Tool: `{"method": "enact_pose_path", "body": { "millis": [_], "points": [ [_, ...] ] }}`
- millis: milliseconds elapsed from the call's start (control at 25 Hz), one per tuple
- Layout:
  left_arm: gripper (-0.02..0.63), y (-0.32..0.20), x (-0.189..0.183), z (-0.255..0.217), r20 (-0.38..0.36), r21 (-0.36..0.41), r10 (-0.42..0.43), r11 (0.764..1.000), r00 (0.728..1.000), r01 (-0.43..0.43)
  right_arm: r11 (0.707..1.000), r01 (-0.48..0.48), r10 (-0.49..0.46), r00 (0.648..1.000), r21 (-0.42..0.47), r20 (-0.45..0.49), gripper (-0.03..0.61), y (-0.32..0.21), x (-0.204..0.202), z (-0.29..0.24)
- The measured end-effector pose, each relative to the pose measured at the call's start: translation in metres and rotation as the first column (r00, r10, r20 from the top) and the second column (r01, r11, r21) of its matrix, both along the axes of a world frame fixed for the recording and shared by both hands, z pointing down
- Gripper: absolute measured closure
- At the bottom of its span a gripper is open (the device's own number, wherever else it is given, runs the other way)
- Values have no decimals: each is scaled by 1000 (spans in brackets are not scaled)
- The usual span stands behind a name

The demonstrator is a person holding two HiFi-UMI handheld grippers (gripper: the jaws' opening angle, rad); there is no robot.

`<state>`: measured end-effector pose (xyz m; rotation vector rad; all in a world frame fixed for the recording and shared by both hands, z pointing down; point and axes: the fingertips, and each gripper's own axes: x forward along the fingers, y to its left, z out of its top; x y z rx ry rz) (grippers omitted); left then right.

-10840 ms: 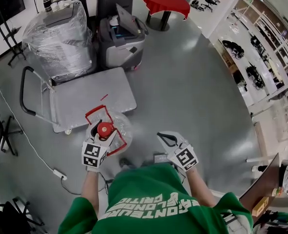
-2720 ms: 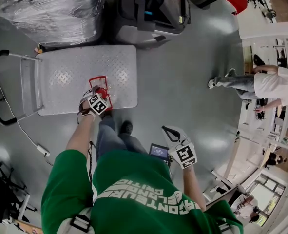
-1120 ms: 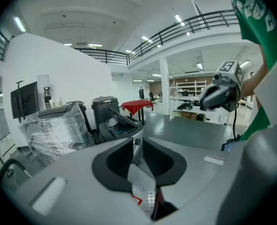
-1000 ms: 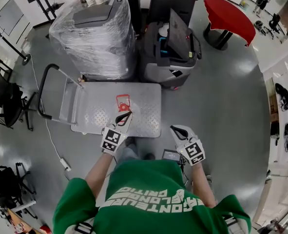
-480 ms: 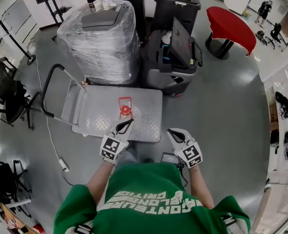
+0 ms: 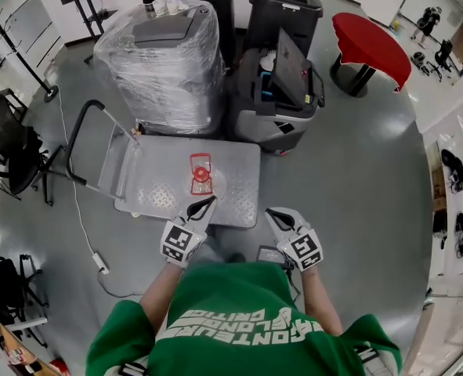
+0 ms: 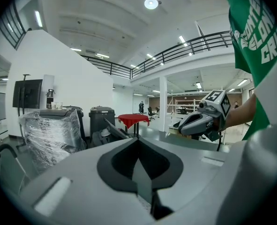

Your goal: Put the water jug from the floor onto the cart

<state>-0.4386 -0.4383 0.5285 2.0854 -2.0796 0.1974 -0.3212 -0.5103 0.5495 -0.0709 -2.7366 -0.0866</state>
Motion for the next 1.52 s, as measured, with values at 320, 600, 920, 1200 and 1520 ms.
{"method": "enact_pose_path", "body": {
  "millis": [320, 600, 920, 1200, 1520],
  "points": [
    [598, 0, 10, -1, -6, 0, 15, 1000, 1000, -15, 1000, 2, -2, 1000, 2, 1, 586, 2, 4, 1],
    [598, -2, 14, 1, -4, -6, 23, 1000, 1000, -23, 1000, 3, -3, 1000, 3, 1, 586, 0, 5, 2],
    [598, -3, 14, -2, -9, -7, 30, 1000, 999, -30, 1000, 3, -3, 1000, 1, 3, 586, 1, 4, -1],
    [598, -2, 11, 6, 12, -8, 27, 1000, 1000, -27, 1000, 2, -2, 1000, -2, -3, 586, 1, 6, 1],
    [598, 1, 18, 2, -7, -11, 35, 999, 999, -35, 1000, -1, 1, 1000, 0, -6, 586, 4, 12, -1]
  ]
}}
